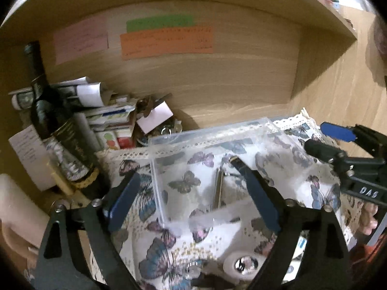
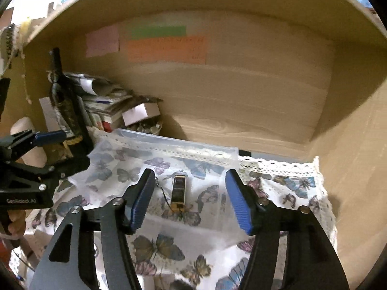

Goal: Organize rigid objects
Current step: 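Release the tube into the box with the left tool while the right releases the flashlight, then grasp the white device with the left tool while the right grasps the white adapter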

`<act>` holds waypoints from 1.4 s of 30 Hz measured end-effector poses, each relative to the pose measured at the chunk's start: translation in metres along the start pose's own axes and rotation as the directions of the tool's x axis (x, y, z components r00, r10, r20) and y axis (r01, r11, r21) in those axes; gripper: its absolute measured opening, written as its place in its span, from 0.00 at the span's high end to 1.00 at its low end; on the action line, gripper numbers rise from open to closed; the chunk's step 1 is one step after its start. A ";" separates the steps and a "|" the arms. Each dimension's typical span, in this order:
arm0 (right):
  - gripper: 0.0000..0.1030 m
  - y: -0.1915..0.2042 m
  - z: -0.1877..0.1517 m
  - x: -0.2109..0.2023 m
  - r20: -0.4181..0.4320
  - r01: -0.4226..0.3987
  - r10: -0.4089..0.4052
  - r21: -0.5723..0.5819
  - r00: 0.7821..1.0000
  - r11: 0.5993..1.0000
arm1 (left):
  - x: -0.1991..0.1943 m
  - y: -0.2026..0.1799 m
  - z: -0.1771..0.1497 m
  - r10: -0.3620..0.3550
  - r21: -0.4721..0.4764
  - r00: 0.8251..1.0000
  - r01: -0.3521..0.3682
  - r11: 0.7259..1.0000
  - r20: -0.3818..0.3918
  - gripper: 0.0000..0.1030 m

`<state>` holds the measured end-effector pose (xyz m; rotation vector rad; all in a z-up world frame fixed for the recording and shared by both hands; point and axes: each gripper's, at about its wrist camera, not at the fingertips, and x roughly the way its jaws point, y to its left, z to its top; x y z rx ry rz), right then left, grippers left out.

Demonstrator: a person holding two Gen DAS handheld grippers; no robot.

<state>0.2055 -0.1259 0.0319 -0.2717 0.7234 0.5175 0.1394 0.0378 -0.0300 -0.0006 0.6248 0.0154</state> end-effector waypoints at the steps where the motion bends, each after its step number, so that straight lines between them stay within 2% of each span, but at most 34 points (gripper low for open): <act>1: 0.43 0.000 -0.004 -0.005 0.004 0.004 -0.004 -0.001 1.000 1.000 | -0.002 -0.001 -0.005 -0.006 0.002 1.000 0.006 1.000 -0.005 0.10; 6: 0.43 0.002 -0.028 -0.014 -0.013 0.004 -0.004 0.014 1.000 1.000 | -0.004 -0.006 -0.031 -0.037 -0.010 0.998 0.037 0.999 -0.054 0.10; 12: 0.43 0.012 -0.062 -0.014 -0.081 -0.023 0.024 0.012 0.996 1.000 | 0.005 -0.016 -0.069 -0.068 0.002 0.987 0.069 0.998 -0.144 0.10; 18: 0.43 0.031 -0.089 -0.001 -0.164 -0.090 0.088 -0.005 0.982 0.996 | 0.005 -0.024 -0.094 -0.108 0.015 0.974 0.113 0.994 -0.198 0.10; 21: 0.44 0.040 -0.096 0.008 -0.204 -0.132 0.127 -0.013 0.971 0.991 | 0.004 -0.026 -0.099 -0.109 0.019 0.973 0.115 0.993 -0.205 0.10; 25: 0.57 0.047 -0.103 0.017 -0.253 -0.168 0.159 -0.015 0.954 0.986 | 0.003 -0.027 -0.099 -0.124 0.019 0.972 0.131 0.991 -0.200 0.11; 27: 0.63 0.048 -0.106 0.021 -0.273 -0.168 0.158 -0.015 0.949 0.986 | 0.004 -0.030 -0.099 -0.134 0.027 0.971 0.142 0.989 -0.199 0.15; 34: 0.67 0.047 -0.110 0.019 -0.273 -0.157 0.136 -0.054 0.952 0.986 | 0.021 -0.043 -0.094 -0.173 0.055 0.958 0.190 0.980 -0.229 0.17; 36: 0.67 0.047 -0.111 0.018 -0.268 -0.151 0.129 -0.059 0.955 0.987 | 0.027 -0.046 -0.094 -0.176 0.059 0.954 0.196 0.979 -0.244 0.22; 39: 0.67 0.041 -0.110 0.017 -0.257 -0.136 0.120 -0.044 0.959 0.990 | 0.036 -0.045 -0.095 -0.219 0.033 0.939 0.236 0.971 -0.267 0.25; 41: 0.67 0.036 -0.107 0.015 -0.248 -0.134 0.125 -0.021 0.961 0.991 | 0.038 -0.044 -0.095 -0.251 0.015 0.928 0.265 0.964 -0.276 0.36; 42: 0.67 0.033 -0.106 0.013 -0.242 -0.132 0.126 -0.009 0.962 0.991 | 0.038 -0.044 -0.095 -0.263 0.008 0.923 0.276 0.961 -0.281 0.37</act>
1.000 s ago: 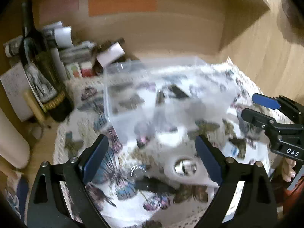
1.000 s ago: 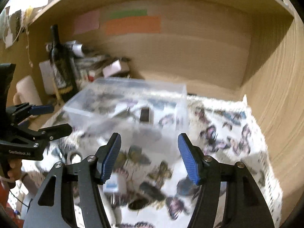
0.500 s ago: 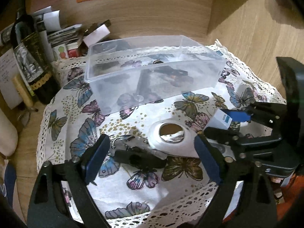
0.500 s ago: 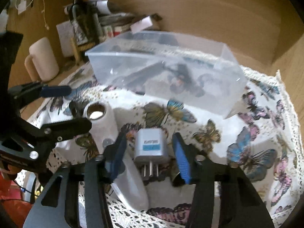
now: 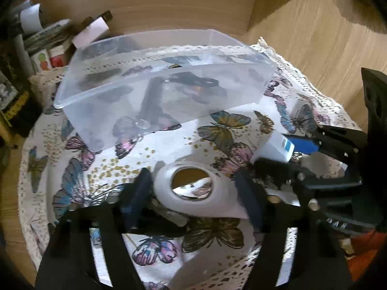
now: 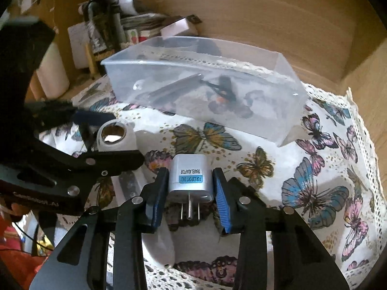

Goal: Organize rigid objects
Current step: 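Grasp the white device with the left tool while the right grasps the white adapter, then drop the white device into the box with left tool while right drops the adapter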

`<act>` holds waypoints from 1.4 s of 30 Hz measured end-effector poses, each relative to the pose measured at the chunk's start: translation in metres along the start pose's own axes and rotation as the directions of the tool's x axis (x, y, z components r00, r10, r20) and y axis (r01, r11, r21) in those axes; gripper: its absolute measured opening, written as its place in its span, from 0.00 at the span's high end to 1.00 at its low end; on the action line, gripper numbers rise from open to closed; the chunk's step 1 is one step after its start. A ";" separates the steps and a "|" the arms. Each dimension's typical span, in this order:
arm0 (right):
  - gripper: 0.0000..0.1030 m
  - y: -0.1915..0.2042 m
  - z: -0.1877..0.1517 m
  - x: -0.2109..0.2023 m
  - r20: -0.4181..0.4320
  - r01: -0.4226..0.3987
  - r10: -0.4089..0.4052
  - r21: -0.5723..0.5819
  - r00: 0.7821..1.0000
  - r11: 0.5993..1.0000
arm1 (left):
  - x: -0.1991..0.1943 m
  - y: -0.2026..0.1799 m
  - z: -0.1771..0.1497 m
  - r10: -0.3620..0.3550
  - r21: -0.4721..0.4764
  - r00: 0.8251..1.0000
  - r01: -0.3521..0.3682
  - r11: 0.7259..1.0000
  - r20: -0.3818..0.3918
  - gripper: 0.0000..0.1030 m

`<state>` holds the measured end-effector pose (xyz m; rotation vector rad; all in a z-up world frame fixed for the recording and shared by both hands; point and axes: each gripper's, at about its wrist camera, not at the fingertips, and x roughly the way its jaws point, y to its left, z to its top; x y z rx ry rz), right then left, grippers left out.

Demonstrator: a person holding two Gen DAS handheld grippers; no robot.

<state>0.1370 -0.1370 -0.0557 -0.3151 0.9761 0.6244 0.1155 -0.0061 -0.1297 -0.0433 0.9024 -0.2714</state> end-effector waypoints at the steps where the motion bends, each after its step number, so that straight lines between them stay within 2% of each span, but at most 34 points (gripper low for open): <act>1: 0.67 -0.003 0.001 -0.003 0.009 -0.001 0.001 0.012 1.000 1.000 | 0.001 0.000 0.000 0.000 -0.002 1.000 0.000 1.000 0.002 0.38; 5: 0.67 -0.009 0.005 -0.012 0.042 0.002 -0.003 0.029 0.999 1.000 | -0.001 -0.001 -0.003 0.006 0.001 1.000 -0.006 1.000 0.012 0.38; 8: 0.67 -0.011 0.007 -0.016 0.061 0.005 -0.007 0.035 0.998 0.999 | -0.004 -0.001 -0.004 0.035 -0.004 0.999 -0.035 0.999 0.028 0.38; 17: 0.67 -0.016 0.022 -0.029 0.136 0.023 -0.030 0.048 0.990 0.999 | -0.027 0.006 0.007 0.099 -0.032 0.989 -0.096 0.995 0.111 0.38; 25: 0.67 -0.028 0.047 -0.048 0.218 0.039 -0.054 0.069 0.975 0.997 | -0.065 0.024 0.035 0.158 -0.096 0.961 -0.140 0.986 0.227 0.38; 31: 0.67 -0.033 0.072 -0.056 0.270 0.044 -0.061 0.070 0.961 0.997 | -0.081 0.041 0.064 0.194 -0.156 0.939 -0.155 0.976 0.283 0.38; 38: 0.67 -0.037 0.100 -0.050 0.294 0.064 -0.080 0.062 0.953 0.996 | -0.075 0.059 0.091 0.273 -0.216 0.918 -0.215 0.952 0.287 0.38; 42: 0.67 -0.042 0.111 -0.035 0.271 0.067 -0.081 0.061 0.959 0.996 | -0.056 0.070 0.100 0.308 -0.240 0.917 -0.249 0.938 0.254 0.38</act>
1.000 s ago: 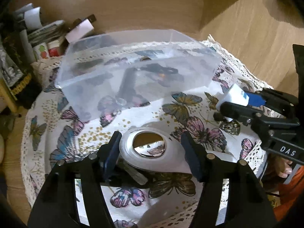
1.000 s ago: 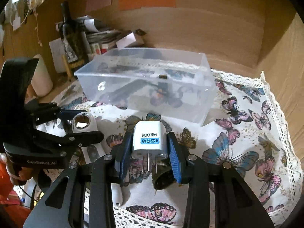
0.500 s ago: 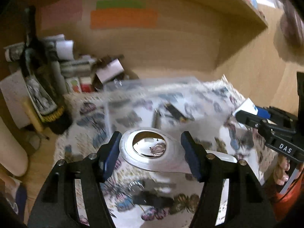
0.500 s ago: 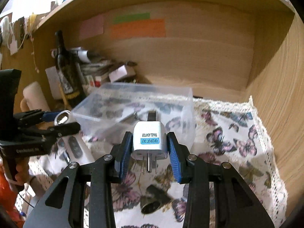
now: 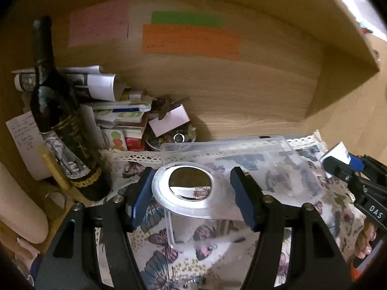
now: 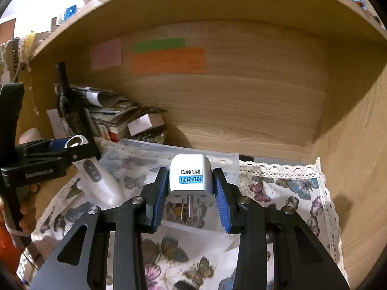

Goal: Organize rigid objects
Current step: 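Drop the white device into the box with left tool while right drops the adapter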

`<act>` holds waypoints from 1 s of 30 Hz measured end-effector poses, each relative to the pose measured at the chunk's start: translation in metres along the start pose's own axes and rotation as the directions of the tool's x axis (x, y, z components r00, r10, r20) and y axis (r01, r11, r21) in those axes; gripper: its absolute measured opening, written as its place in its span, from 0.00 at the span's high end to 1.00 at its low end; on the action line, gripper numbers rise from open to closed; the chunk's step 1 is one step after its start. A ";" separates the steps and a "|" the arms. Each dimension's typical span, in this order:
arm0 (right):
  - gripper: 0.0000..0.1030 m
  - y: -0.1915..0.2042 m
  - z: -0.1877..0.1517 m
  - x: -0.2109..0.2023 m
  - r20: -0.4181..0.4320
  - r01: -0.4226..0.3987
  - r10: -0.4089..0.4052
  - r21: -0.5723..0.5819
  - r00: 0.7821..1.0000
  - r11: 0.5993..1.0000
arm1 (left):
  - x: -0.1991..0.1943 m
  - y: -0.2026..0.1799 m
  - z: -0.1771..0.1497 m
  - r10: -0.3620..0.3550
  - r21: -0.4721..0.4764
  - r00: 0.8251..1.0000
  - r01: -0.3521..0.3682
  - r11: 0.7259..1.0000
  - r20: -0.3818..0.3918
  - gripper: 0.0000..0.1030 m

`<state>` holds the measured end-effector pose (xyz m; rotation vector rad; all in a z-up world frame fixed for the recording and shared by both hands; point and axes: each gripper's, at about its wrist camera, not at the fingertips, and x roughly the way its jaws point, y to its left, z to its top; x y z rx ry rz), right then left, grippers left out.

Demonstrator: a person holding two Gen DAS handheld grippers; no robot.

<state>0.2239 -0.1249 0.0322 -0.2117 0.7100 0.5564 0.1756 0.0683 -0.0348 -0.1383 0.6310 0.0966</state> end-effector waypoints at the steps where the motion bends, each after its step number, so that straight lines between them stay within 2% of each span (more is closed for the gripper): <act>1: 0.67 -0.001 0.001 0.006 -0.012 -0.002 0.002 0.002 1.000 1.000 | 0.007 0.001 0.000 0.011 -0.002 1.000 -0.011 1.000 -0.011 0.38; 10: 0.67 -0.007 -0.010 0.062 -0.157 -0.003 0.002 -0.007 0.988 1.000 | 0.053 -0.016 -0.008 0.067 0.032 0.994 -0.064 0.997 -0.091 0.38; 14: 0.67 -0.008 -0.016 0.079 -0.209 0.007 -0.012 -0.022 0.978 1.000 | 0.059 -0.027 -0.012 0.109 0.091 0.991 -0.101 0.991 -0.079 0.38; 16: 0.67 -0.006 -0.018 0.083 -0.221 0.009 -0.015 -0.030 0.975 1.000 | 0.061 -0.029 -0.013 0.092 0.095 0.992 -0.083 0.992 -0.091 0.38; 21: 0.67 -0.001 -0.021 0.091 -0.244 0.012 -0.026 -0.059 0.969 0.998 | 0.068 -0.034 -0.017 0.121 0.126 0.988 -0.109 0.986 -0.098 0.38; 27: 0.67 0.000 -0.022 0.095 -0.258 0.010 -0.026 -0.065 0.966 0.998 | 0.074 -0.036 -0.021 0.111 0.129 0.984 -0.093 0.987 -0.138 0.38; 30: 0.66 0.001 -0.021 0.093 -0.262 0.003 -0.020 -0.064 0.965 0.998 | 0.066 -0.037 -0.019 0.115 0.131 0.987 -0.100 0.986 -0.109 0.38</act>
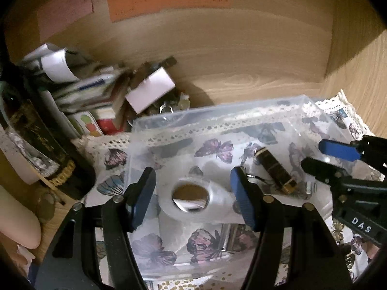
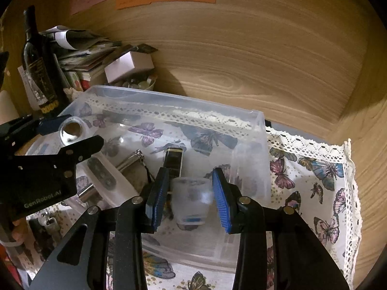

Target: Organize rigid objects

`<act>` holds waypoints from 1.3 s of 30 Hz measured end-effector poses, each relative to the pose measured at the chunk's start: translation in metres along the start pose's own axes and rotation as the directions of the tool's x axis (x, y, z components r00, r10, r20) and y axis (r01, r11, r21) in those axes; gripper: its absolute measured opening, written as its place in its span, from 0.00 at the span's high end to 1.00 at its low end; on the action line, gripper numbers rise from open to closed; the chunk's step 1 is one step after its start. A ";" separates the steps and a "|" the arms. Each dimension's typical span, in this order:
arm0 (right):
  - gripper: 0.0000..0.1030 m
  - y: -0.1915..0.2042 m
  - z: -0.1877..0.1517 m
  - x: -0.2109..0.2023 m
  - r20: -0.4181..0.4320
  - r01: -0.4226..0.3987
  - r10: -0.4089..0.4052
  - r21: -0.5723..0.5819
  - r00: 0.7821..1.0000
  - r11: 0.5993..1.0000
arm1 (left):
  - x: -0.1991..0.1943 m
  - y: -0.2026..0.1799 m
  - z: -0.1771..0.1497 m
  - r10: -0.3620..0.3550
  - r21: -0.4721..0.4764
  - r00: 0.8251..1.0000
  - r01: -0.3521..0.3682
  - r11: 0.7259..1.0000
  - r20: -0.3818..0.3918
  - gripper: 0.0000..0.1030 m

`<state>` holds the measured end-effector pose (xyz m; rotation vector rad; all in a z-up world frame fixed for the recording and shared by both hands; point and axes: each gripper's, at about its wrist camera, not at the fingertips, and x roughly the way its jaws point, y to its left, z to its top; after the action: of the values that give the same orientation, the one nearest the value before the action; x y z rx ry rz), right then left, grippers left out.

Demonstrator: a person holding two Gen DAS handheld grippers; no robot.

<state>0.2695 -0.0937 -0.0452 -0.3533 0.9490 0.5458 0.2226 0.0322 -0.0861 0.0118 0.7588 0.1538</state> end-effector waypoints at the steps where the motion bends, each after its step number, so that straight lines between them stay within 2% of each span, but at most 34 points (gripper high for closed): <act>1: 0.64 0.000 0.000 -0.002 0.004 0.000 0.000 -0.001 1.000 1.000 | -0.005 0.000 0.001 -0.001 0.000 1.000 0.001 1.000 0.013 0.38; 6: 0.58 0.001 0.003 -0.020 0.045 -0.004 0.003 0.001 0.999 1.000 | -0.028 0.005 0.005 -0.015 -0.007 0.998 0.015 1.000 0.057 0.31; 12: 0.47 0.000 0.002 -0.059 0.140 0.007 -0.007 -0.003 0.990 1.000 | -0.061 0.015 0.002 -0.037 -0.024 0.993 0.040 0.999 0.108 0.19; 16: 0.44 0.000 -0.004 -0.085 0.192 0.010 -0.010 0.000 0.981 1.000 | -0.086 0.022 -0.006 -0.040 -0.026 0.989 0.044 0.999 0.140 0.11; 20: 0.38 0.003 -0.019 -0.106 0.224 0.019 -0.021 0.011 0.974 1.000 | -0.103 0.029 -0.021 -0.054 -0.021 0.989 0.058 0.998 0.139 0.05; 24: 0.38 0.004 -0.039 -0.121 0.232 0.019 -0.025 0.030 0.972 0.999 | -0.107 0.040 -0.040 -0.065 -0.034 0.993 0.069 0.997 0.097 0.05; 29: 0.37 0.003 -0.068 -0.124 0.203 0.017 -0.028 0.059 0.979 0.998 | -0.097 0.051 -0.074 -0.094 -0.071 0.996 0.093 0.993 -0.012 0.05; 34: 0.37 0.000 -0.098 -0.116 0.140 0.002 -0.016 0.099 0.990 0.995 | -0.080 0.050 -0.108 -0.146 -0.112 0.981 0.132 0.985 -0.125 0.05; 39: 0.37 0.000 -0.123 -0.101 0.066 -0.023 0.015 0.132 0.998 0.991 | -0.077 0.034 -0.128 -0.185 -0.096 0.968 0.171 0.981 -0.168 0.05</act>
<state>0.1407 -0.1856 -0.0273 -0.2063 0.9219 0.5058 0.0751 0.0489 -0.1245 -0.1482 0.9262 0.0135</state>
